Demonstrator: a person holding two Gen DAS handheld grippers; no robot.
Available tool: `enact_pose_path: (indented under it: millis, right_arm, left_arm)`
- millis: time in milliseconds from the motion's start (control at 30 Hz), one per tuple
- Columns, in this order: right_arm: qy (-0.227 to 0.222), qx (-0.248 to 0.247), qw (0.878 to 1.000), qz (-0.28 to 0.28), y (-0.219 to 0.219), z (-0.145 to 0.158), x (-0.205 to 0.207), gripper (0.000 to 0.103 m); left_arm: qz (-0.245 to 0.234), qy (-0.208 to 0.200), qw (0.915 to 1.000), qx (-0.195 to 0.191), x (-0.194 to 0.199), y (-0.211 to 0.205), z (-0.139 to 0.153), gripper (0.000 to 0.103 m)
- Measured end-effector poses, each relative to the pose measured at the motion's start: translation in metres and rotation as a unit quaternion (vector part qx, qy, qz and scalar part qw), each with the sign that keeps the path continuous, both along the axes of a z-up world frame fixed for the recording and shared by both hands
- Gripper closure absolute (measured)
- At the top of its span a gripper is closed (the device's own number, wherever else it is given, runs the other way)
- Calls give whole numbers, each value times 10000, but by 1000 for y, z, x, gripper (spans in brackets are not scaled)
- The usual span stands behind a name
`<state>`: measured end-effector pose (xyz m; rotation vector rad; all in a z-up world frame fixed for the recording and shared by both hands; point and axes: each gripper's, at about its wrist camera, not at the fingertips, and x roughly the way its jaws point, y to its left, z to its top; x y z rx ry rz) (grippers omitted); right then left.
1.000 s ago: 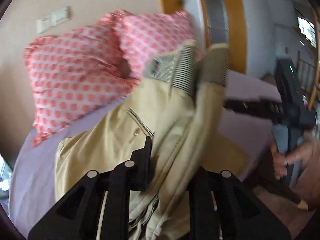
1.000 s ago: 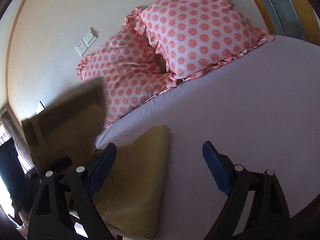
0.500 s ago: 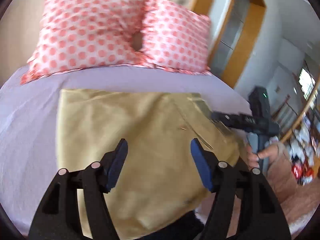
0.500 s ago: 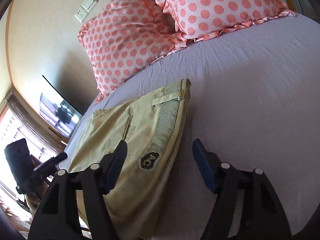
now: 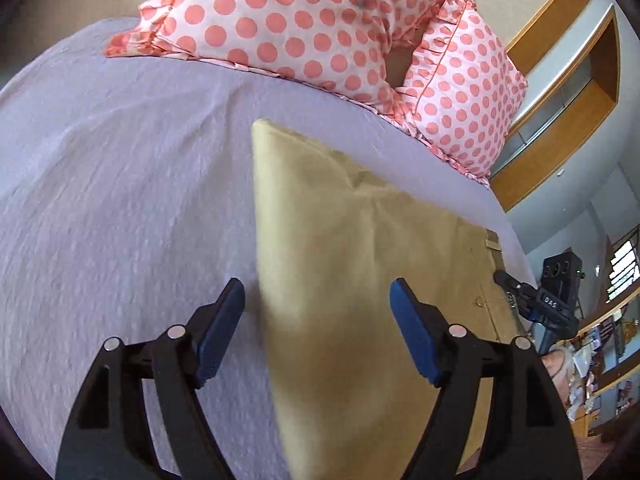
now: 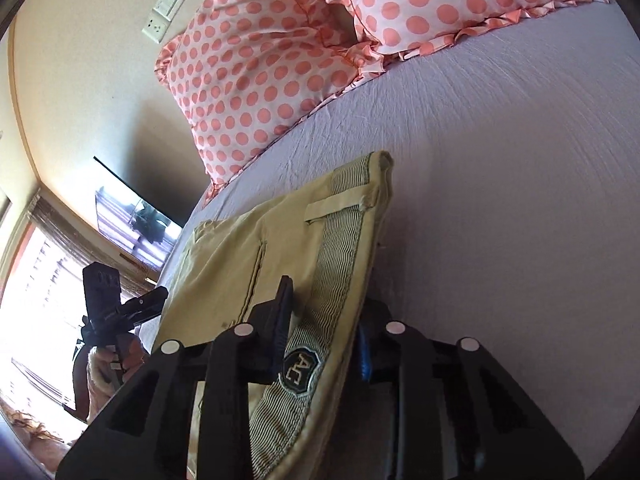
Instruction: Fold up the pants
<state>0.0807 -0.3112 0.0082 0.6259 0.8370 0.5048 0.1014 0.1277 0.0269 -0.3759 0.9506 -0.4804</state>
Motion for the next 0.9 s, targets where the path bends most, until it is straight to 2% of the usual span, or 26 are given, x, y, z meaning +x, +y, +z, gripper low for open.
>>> enact_pose_path:
  millis: [133,167,200,233,300,367,500,633,800,900]
  right_arm:
    - [46,55,9996,279,9,0,8,74]
    - [94,190,9990,392,9,-1,10,75]
    - [160,449,9975,520,7,-4,12,83]
    - [214,782,9948,619,4,-8,12,87]
    - [249,1284,9890,695,-2,-13,12,88]
    - [196,1418,9871,724,-2,-12,12,89]
    - [-6,1420,9866,800,5,4,23,90]
    - [-220,1274,9879,861,9,28,50,90]
    - [-581,932,9920,624,2,58,102,90]
    - [-504,806,9954,144,-9,56,143,90]
  left_arm:
    - [-188,118,9997,-128,23,-16,-3,26]
    - [-193,161,9996,-142,26,-19,-3,31]
    - [-135,198,9996,-114,27,-19,-3,43]
    - [-94,250,9996,-105,27,-18,-3,49]
    - [-12,341,9993,-157,27,-13,-5,84]
    - [-9,420,9984,-389,25,-6,-6,93]
    - [20,239,9997,-49,25,-12,6,96]
    - [52,8,10000,59,44,-19,30,97]
    - [356,-516,9971,440,100,-38,62,96]
    - [670,-544,9937,712,145,-51,55,93]
